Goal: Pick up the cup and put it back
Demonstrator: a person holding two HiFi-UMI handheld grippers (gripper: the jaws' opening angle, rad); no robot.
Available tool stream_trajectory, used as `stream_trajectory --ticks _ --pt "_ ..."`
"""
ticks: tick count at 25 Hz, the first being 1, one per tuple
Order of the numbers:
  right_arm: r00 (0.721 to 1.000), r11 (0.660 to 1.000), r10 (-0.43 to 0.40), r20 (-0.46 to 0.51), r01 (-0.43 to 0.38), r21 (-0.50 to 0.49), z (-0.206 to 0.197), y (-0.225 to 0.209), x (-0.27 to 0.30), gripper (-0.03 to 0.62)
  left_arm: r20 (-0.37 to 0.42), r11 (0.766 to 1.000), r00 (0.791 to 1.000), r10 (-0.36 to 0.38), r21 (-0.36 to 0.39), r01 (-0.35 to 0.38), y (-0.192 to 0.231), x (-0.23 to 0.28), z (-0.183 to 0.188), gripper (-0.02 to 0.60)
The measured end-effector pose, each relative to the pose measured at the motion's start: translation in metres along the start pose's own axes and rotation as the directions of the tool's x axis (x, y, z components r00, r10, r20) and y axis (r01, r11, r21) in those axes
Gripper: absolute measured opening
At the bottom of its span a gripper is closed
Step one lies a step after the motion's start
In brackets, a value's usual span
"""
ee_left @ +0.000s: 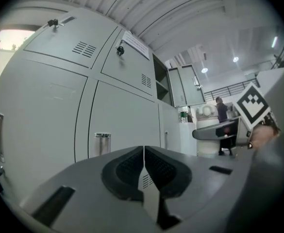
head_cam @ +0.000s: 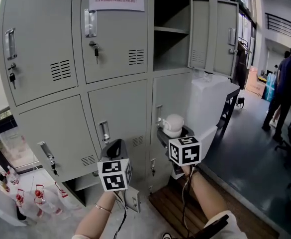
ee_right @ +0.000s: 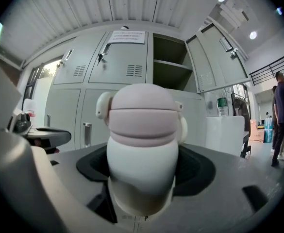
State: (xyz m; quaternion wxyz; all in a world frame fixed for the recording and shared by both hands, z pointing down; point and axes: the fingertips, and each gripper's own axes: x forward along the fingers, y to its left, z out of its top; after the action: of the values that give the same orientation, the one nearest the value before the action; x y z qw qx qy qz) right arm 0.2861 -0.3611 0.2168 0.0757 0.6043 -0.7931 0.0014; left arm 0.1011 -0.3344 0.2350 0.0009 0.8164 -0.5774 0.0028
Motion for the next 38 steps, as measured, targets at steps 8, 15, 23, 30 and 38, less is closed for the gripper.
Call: stream_trajectory --ticks 8,15,23,30,38 --pt "0.999 0.997 0.006 -0.048 -0.002 0.083 -0.064 0.022 0.002 0.344 -0.044 0.999 0.998 0.033 0.000 -0.033 0.007 0.002 -0.048 0.011" --pt "0.997 0.996 0.028 -0.074 -0.022 0.081 -0.074 0.016 0.007 0.344 -0.061 0.996 0.996 0.070 -0.058 -0.073 0.015 0.001 -0.062 0.011" --pt "0.995 0.994 0.087 -0.054 -0.083 0.075 -0.066 0.033 0.011 0.344 -0.052 0.988 0.992 0.112 -0.102 -0.117 0.030 -0.013 -0.063 0.011" --pt "0.981 0.980 0.187 -0.050 -0.184 0.075 -0.069 0.098 0.016 0.344 -0.056 0.970 0.974 0.220 -0.090 -0.224 0.083 -0.057 -0.073 0.011" --pt "0.944 0.942 0.328 -0.049 -0.322 0.092 -0.085 0.216 0.021 0.344 -0.083 0.927 0.929 0.362 -0.070 -0.367 0.168 -0.141 -0.105 0.011"
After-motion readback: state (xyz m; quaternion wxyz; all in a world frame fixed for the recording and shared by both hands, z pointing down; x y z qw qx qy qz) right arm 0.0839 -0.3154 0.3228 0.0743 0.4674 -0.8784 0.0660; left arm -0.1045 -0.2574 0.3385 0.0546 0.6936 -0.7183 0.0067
